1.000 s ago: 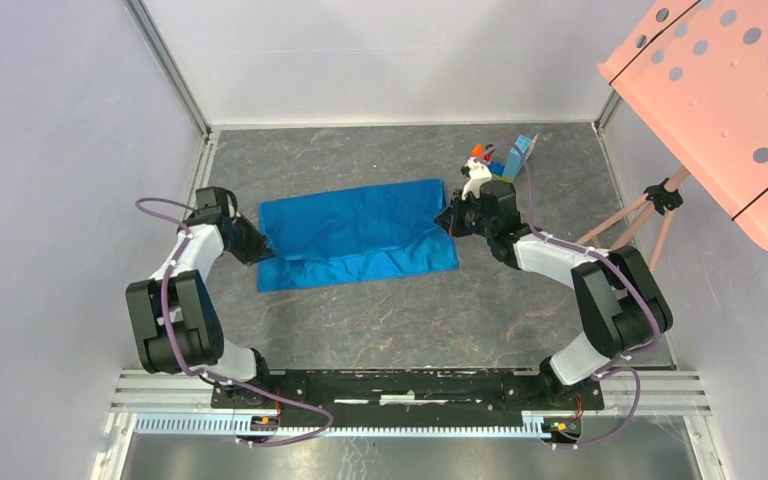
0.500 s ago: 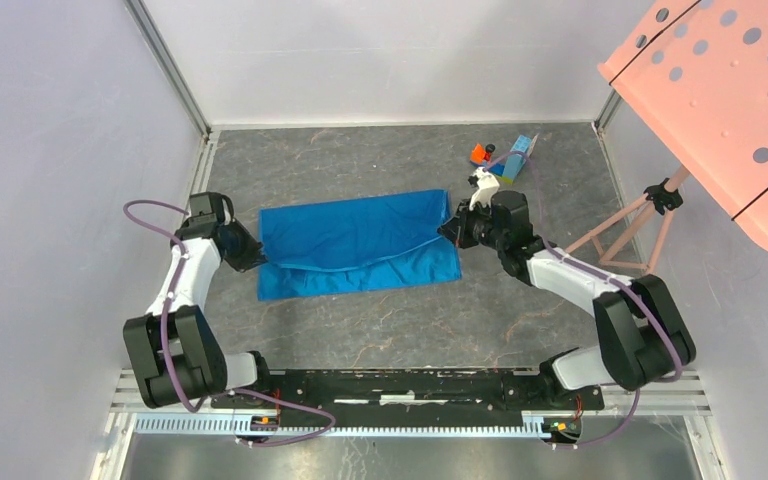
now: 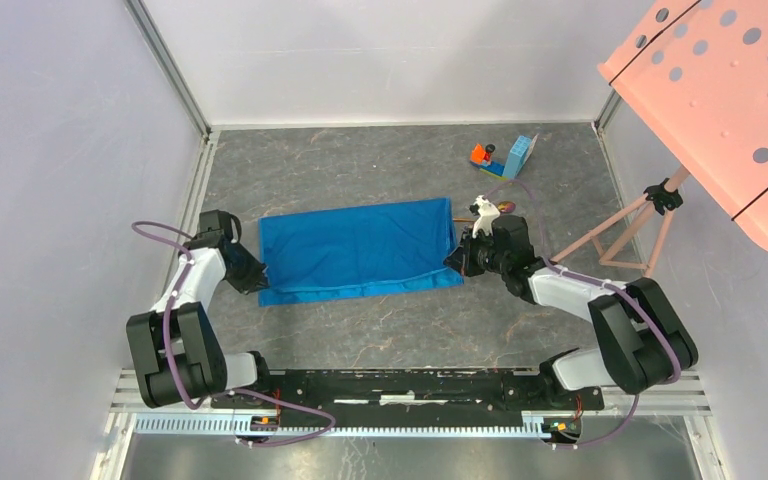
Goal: Fold the napkin into a case and place the utensils inside
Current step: Fold and flatten the napkin at the center of the board.
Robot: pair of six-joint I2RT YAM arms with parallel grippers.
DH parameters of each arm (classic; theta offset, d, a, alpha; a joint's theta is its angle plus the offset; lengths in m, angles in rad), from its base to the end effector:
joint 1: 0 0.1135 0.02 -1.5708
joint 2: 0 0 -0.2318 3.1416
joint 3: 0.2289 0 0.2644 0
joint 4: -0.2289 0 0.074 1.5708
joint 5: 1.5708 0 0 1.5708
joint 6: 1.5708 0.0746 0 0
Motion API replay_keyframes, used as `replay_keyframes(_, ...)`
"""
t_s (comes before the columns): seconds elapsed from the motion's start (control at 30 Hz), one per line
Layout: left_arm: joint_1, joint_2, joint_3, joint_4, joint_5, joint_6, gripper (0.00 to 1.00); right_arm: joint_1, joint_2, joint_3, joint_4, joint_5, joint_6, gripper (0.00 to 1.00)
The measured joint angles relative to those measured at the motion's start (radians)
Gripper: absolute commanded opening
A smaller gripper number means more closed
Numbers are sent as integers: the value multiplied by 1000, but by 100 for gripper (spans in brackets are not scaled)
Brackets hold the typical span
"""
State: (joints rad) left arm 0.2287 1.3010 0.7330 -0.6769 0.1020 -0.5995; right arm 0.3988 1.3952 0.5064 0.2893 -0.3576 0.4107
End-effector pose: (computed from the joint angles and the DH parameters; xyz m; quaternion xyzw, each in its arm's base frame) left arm 0.2501 0.0504 0.1086 -0.3889 0.9055 -0.0793 0.1500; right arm 0.2729 0.1433 0.0985 -0.0778 0.8708 0.3255 0.3603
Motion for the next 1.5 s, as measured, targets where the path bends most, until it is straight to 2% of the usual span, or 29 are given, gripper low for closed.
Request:
replay_keyframes(0.17, 0, -22, 13, -36, -26, -1, 2, 0, -3, 29, -22, -1, 0, 0)
replay_keyframes(0.53, 0, -244, 18, -159, -90, -85, 2, 0, -163, 44, -120, -26, 13, 0)
replay_keyframes(0.9, 0, -143, -56, -224, -169, -238, 2, 8, -117, -43, -123, -42, 39, 0)
replay_keyframes(1.5, 0, -59, -85, -176, -206, -267, 2, 12, -1, -94, -22, -46, 42, 1)
